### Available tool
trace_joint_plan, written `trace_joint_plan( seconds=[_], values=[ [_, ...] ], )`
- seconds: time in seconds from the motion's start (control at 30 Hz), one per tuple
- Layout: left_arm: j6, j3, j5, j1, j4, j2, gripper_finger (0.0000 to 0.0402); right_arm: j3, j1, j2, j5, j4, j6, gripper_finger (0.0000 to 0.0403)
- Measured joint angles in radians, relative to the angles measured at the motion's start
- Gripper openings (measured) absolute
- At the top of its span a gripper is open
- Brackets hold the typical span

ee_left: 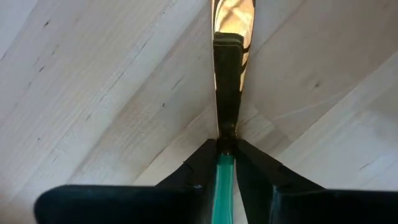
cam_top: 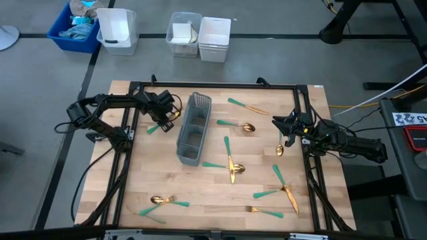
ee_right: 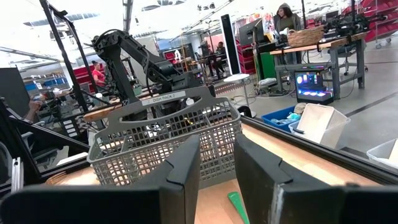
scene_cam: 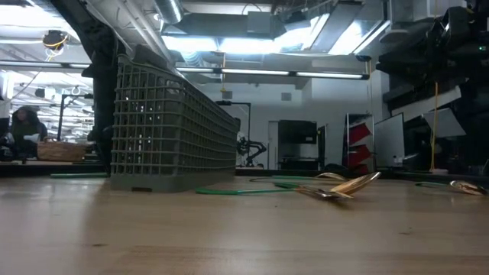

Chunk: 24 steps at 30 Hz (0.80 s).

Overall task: Sort silverware
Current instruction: Put the green table knife into the gray silverware rack

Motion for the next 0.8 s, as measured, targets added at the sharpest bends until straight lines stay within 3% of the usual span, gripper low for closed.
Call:
trace_joint_plan(
  seconds=[0.23,0.8],
  values=[
    [-0.023,0.002,0.000,0.000,-0.006,-0.002,0.0017,0.000,0.000,0.000,0.000,0.000,0.000,0.0099],
    [-0.082,0.004,0.000,0.001,-0.008,-0.001,0.0039,0.000,0.000,0.000,0.000,0.000,0.000,0.0099]
  ],
)
